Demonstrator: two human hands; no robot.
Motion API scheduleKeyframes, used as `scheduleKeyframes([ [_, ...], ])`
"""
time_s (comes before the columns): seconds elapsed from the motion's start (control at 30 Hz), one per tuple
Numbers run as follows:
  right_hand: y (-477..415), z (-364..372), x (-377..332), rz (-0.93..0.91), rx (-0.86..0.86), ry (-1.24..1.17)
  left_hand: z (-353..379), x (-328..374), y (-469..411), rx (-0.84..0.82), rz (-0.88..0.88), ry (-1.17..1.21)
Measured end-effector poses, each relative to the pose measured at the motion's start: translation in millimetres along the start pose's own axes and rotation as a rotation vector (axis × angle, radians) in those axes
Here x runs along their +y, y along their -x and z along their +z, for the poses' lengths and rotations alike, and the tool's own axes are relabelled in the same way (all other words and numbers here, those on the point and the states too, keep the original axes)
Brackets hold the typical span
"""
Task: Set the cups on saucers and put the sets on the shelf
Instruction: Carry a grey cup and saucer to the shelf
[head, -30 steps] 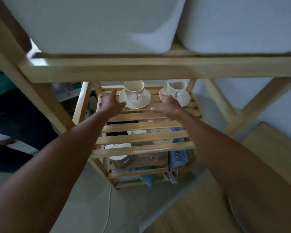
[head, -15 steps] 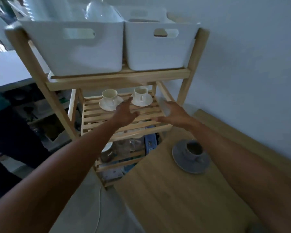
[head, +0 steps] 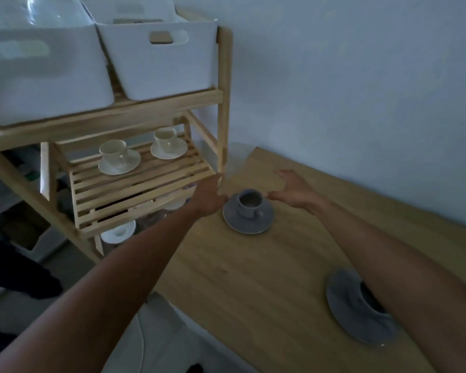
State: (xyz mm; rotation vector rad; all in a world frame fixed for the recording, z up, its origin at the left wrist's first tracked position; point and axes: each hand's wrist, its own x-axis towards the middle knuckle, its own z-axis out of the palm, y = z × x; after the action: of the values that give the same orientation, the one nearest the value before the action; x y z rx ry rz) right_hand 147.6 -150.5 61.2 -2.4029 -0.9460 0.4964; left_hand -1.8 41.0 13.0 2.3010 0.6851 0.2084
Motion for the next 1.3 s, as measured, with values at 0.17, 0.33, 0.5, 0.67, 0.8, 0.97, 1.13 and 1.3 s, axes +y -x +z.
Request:
scheduleKeyframes([
  [0.17,4,25,38,0.073,-0.063,0.024,33,-18,-3,-0.145,-0.044,-0.06],
  [0.33,2,50,55,0.064,-0.101,0.023,48,-36,-8,-0.234,0.027,-0.12],
  [0.5,0,68,59,0.053,-0.08,-0.065,53,-43,-11,-0.209,0.034,-0.097],
  [0.67,-6,76,56,0.082,-0.056,-0.147,56,-44,-14,-0.198,0.033,-0.002],
  [0.8,-13,77,53,0.084,-0.05,-0.2,51,-46,-17,-0.184,-0.038,0.097],
  [0.97,-32,78,37,0.09,-0.057,-0.286,32,-48,-23,-0.138,-0.044,0.194],
  [1.13,-63,87,6,0.033,-0.068,-0.292,-3,-65,-32,-0.039,-0.076,0.197],
  [1.3,-107,105,-31,-0.04,-0.091,-0.269,-40,-97,-53,-0.015,-0.121,0.139],
])
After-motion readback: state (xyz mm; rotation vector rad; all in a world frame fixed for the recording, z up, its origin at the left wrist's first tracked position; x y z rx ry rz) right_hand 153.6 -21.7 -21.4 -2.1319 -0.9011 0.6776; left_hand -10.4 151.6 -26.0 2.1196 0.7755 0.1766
